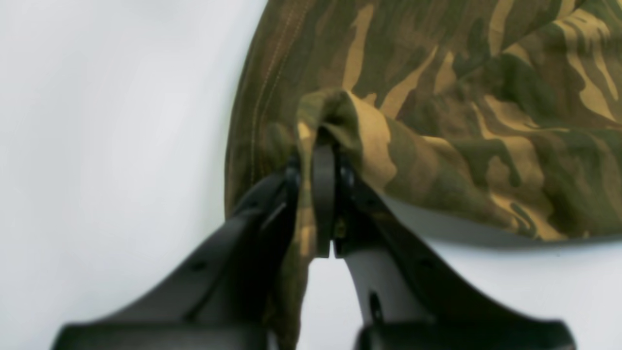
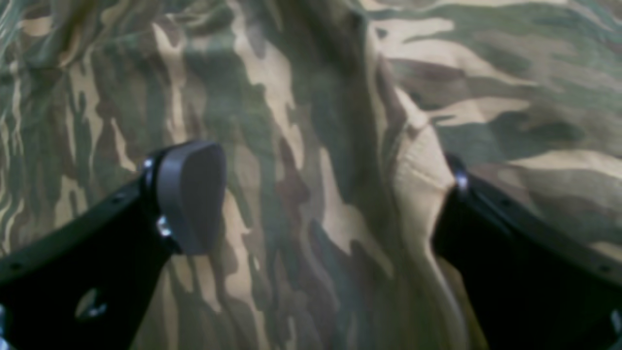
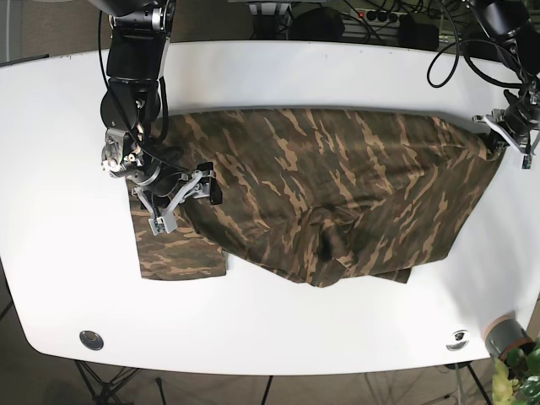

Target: Fold the T-shirt properly

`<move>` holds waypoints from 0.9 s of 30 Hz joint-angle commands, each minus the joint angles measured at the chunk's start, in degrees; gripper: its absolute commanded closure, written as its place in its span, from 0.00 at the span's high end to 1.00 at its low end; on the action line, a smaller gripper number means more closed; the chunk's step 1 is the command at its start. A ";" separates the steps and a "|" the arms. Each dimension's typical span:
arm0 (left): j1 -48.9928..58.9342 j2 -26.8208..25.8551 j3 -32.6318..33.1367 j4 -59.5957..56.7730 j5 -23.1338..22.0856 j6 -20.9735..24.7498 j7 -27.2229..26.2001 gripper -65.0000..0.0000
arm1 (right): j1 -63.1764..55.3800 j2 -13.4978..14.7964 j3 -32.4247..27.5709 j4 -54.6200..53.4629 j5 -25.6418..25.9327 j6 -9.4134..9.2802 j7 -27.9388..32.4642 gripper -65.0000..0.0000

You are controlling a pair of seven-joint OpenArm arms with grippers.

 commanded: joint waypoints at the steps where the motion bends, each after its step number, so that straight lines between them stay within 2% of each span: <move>1: -0.42 -1.62 -0.27 0.82 -0.69 -0.06 -0.98 0.00 | 0.92 0.05 0.13 0.90 1.07 0.30 1.22 0.81; 10: -0.42 -1.62 -0.27 0.82 -0.69 -0.06 -0.98 0.00 | 1.27 0.23 0.31 0.63 0.63 0.21 1.66 0.80; 12: -0.42 -1.62 -0.27 0.82 -0.69 -0.06 -0.98 0.00 | 1.71 0.23 0.31 0.54 0.63 0.21 2.36 0.78; 15: -0.42 -1.62 -0.27 0.82 -0.69 -0.06 -0.98 0.00 | 1.80 0.23 0.31 0.54 0.63 0.21 3.60 0.62; 18: -0.42 -1.62 -0.27 0.82 -0.69 -0.06 -0.98 0.00 | 2.15 0.23 0.31 0.54 0.54 0.21 3.86 0.38; 21: -0.42 -1.62 -0.27 0.82 -0.69 -0.06 -0.98 0.00 | 2.32 0.32 0.22 0.54 0.54 0.21 3.86 0.10; 22: -0.42 -1.62 -0.36 0.82 -0.69 -0.06 -0.98 0.00 | 2.68 0.32 0.22 0.54 0.54 0.21 3.86 0.03; 25: -0.42 -1.62 -0.36 0.82 -0.69 -0.06 -0.98 0.00 | 3.47 0.32 0.31 0.46 0.54 0.21 3.77 0.05; 27: -0.42 -1.62 -0.45 0.82 -0.69 -0.06 -0.98 0.00 | 3.38 0.32 0.31 0.46 0.54 0.12 3.77 0.03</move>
